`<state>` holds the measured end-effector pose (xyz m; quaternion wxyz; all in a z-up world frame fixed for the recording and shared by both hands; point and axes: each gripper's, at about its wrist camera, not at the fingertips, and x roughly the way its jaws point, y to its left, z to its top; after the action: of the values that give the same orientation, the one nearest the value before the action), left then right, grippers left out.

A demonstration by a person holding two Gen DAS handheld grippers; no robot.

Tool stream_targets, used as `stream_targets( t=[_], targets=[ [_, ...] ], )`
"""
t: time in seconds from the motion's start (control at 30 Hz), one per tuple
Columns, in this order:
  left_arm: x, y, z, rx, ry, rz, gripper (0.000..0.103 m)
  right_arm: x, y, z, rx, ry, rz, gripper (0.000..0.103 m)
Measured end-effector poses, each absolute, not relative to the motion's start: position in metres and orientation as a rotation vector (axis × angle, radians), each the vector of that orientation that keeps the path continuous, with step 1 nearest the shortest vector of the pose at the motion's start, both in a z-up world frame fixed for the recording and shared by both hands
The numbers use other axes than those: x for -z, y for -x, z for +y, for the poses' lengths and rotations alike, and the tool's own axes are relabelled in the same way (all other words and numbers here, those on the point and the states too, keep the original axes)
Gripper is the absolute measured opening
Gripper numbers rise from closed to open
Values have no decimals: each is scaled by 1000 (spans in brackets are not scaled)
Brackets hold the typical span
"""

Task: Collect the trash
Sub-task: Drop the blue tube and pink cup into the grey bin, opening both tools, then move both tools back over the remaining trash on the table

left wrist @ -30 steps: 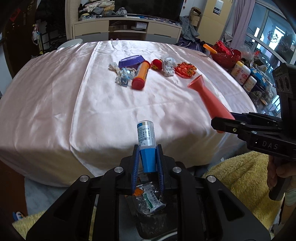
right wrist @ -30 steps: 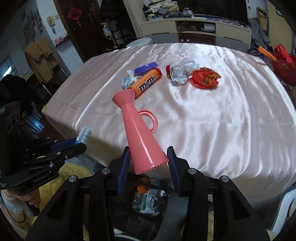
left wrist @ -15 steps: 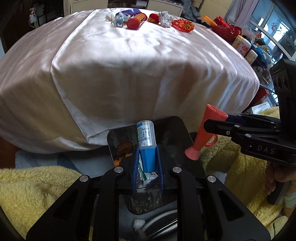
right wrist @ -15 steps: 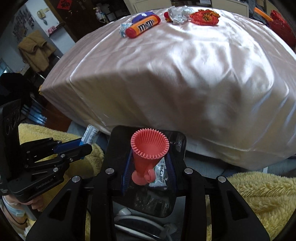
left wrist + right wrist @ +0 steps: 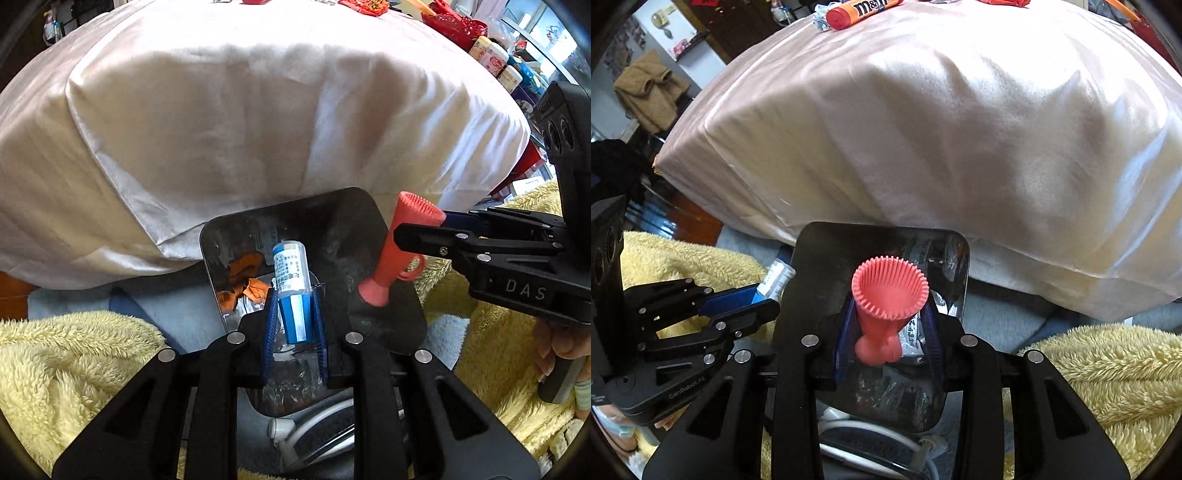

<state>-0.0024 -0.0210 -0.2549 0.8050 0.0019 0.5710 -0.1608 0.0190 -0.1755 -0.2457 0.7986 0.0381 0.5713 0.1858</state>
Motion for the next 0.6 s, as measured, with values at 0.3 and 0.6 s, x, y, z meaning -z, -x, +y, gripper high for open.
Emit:
stream_targets(
  t=[0.3,0.6],
  targets=[
    [257,2,-19,327,-14,1225,61,247,-21,-183,-358,-105,1223,68],
    [249,-1,-13,333,23,1214,78,241,-23,-196,-365,-213,1207,81]
  ],
)
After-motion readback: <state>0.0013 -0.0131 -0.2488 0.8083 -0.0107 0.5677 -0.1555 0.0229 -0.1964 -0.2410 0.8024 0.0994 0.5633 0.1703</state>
